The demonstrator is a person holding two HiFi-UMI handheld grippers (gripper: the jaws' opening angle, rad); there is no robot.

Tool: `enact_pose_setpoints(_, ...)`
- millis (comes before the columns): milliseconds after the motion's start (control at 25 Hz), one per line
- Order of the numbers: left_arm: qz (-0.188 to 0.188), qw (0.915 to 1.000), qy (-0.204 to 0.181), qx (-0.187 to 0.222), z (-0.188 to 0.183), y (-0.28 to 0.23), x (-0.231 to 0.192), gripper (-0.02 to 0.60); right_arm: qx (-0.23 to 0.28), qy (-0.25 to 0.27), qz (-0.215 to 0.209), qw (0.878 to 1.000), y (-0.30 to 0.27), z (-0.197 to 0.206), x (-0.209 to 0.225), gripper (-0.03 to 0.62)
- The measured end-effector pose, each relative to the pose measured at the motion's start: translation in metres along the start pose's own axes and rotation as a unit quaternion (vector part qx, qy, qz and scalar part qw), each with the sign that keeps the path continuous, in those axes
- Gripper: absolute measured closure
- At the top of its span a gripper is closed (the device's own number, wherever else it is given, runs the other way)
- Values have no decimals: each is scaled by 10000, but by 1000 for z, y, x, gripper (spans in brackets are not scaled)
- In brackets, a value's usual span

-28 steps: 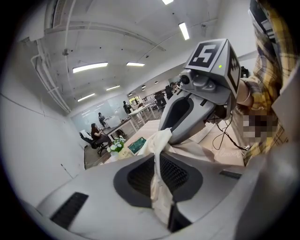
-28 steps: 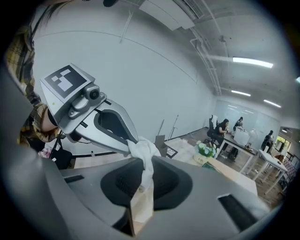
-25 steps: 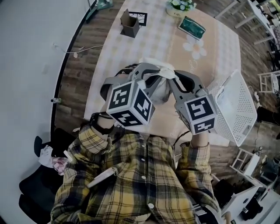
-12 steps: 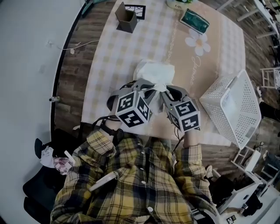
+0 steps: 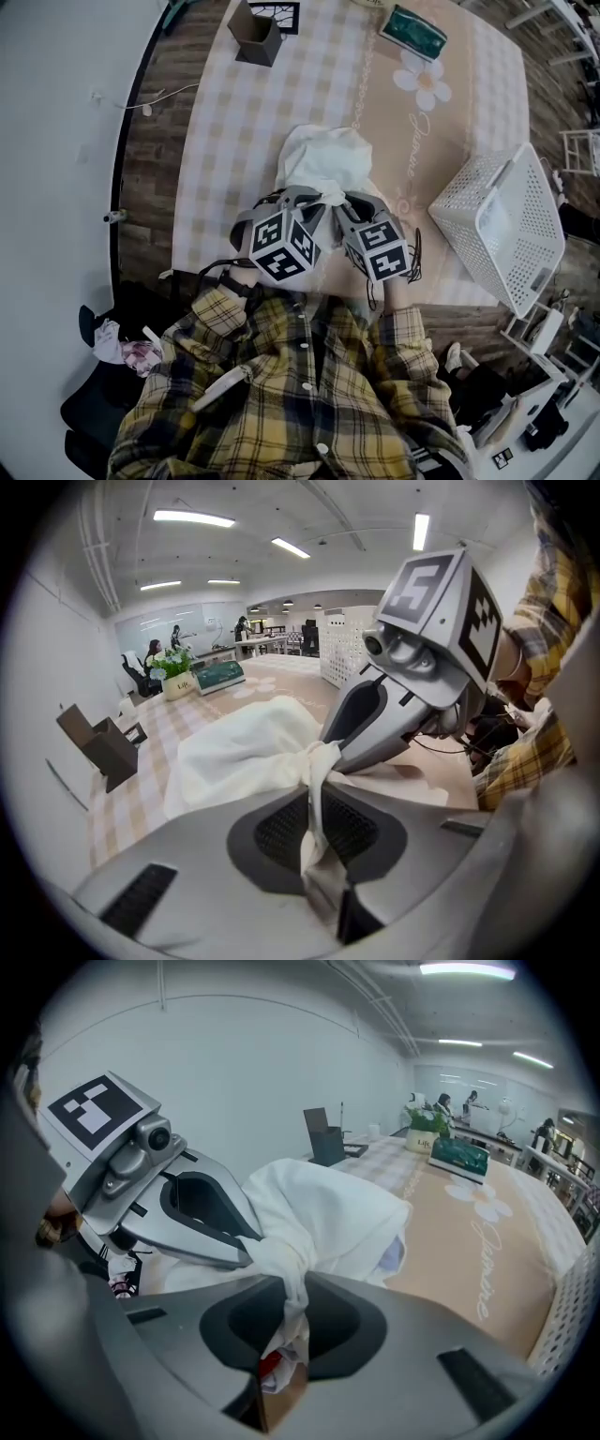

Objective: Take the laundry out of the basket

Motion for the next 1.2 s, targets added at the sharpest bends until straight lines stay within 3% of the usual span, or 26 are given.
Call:
enact_pose_setpoints(200,92,9996,221,135,1,2,-3,504,54,-172,10,9998,5,0,0,502)
enact_pose_setpoints(480,0,9978,531,388,-13,17,-10,429,76,-55,-210,9997,27,-15,0,432)
enact_pose_setpoints(800,-49,9977,437,519,-42,40,-2,350,86,227,-564,9981,61,-27,-5,401)
enact_pose_setpoints(1000,-188,9966,468,653,-58,54,9,348,263,227,-773,9964,87,-32,-5,395)
enact_pose_setpoints(1200,-262,9941,442,955,-86,58,27,349,764,274,-684,9943,120,-47,2,391)
Point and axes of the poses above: the fingertips, and each gripper's own axes: y backward along the fingers, x to its right, z out of its underside, the point moved 7 cm from there along y, backward along the fingers, and after that the axes turned 15 degrees about x, right-handed, at the moved point
